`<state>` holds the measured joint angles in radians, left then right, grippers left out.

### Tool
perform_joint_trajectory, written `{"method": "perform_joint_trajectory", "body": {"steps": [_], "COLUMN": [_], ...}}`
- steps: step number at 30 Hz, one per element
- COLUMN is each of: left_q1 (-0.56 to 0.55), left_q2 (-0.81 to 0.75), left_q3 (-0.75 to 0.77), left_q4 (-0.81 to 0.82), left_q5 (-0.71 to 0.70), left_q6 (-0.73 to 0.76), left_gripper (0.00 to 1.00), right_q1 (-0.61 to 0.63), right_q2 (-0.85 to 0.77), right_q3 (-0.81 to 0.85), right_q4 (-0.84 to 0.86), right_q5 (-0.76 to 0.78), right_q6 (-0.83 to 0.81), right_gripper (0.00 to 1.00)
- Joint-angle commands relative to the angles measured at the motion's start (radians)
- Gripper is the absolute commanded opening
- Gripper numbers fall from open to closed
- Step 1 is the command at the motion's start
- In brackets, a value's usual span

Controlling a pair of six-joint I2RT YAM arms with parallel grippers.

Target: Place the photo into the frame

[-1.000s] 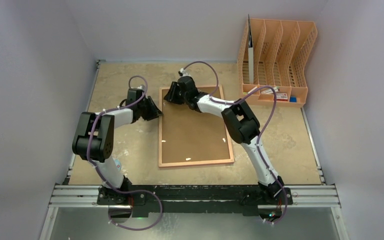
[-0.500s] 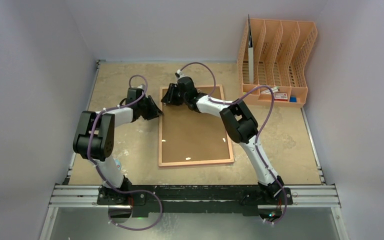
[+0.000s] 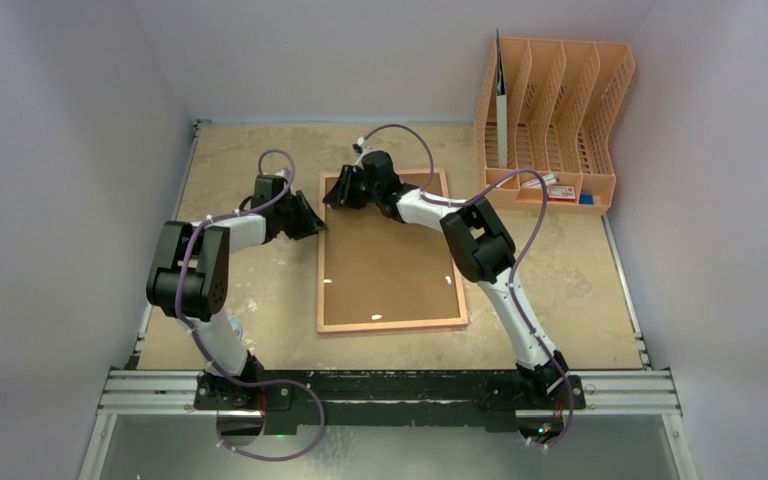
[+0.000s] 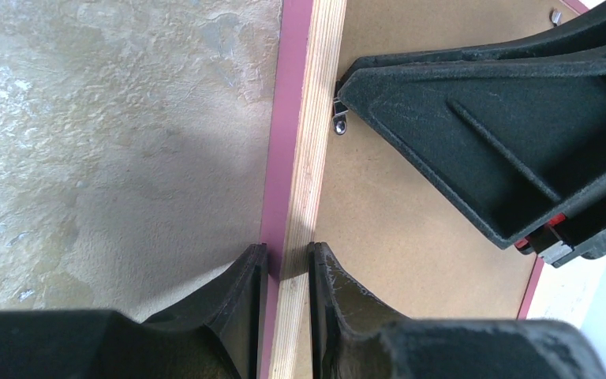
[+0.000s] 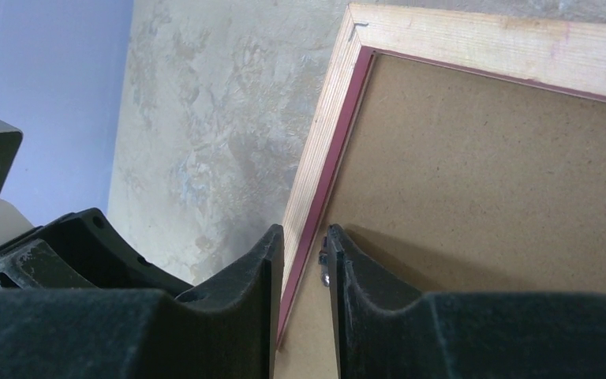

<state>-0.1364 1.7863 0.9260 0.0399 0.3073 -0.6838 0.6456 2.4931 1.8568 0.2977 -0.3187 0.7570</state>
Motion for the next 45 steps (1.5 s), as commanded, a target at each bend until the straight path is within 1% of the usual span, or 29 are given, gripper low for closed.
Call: {"method": "perform_joint_trajectory", "body": {"steps": [1, 7, 12, 19, 32, 39, 43, 45], "left_q1": [-0.003, -0.003, -0.004, -0.003, -0.002, -0.002, -0.002, -0.002], "left_q2": [0.033, 0.035, 0.042, 0.057, 0.068, 0.067, 0.068, 0.068], "left_q3": [0.032, 0.037, 0.04, 0.048, 0.057, 0.06, 0.061, 0.06], "left_q4": [0.037, 0.033, 0.03, 0.019, 0.004, -0.002, -0.004, -0.005], "left_q5": [0.004, 0.005, 0.003, -0.003, -0.016, -0.017, -0.016, -0.014], "left_q6": [0.012, 0.013, 0.015, 0.016, 0.021, 0.023, 0.023, 0.023], "left_gripper": [0.05, 0.05, 0.05, 0.05, 0.04, 0.04, 0.04, 0.04], "right_q1": [0.001, 0.0, 0.0, 0.0, 0.0, -0.001, -0.004, -0.006], "right_q2": [0.035, 0.041, 0.035, 0.003, -0.031, -0.029, -0.014, -0.023], "right_q3": [0.029, 0.04, 0.029, -0.024, -0.098, -0.086, -0.063, -0.062], "right_q4": [-0.029, -0.07, -0.07, -0.019, 0.047, 0.057, 0.04, 0.034], "right_q5": [-0.083, -0.089, -0.104, -0.113, -0.208, -0.266, -0.251, -0.198], "right_q6": [0.006, 0.009, 0.013, 0.014, 0.022, -0.001, 0.004, 0.005], "right_gripper": [0.29, 0.27, 0.25, 0.25, 0.24, 0.25, 0.25, 0.25]}}
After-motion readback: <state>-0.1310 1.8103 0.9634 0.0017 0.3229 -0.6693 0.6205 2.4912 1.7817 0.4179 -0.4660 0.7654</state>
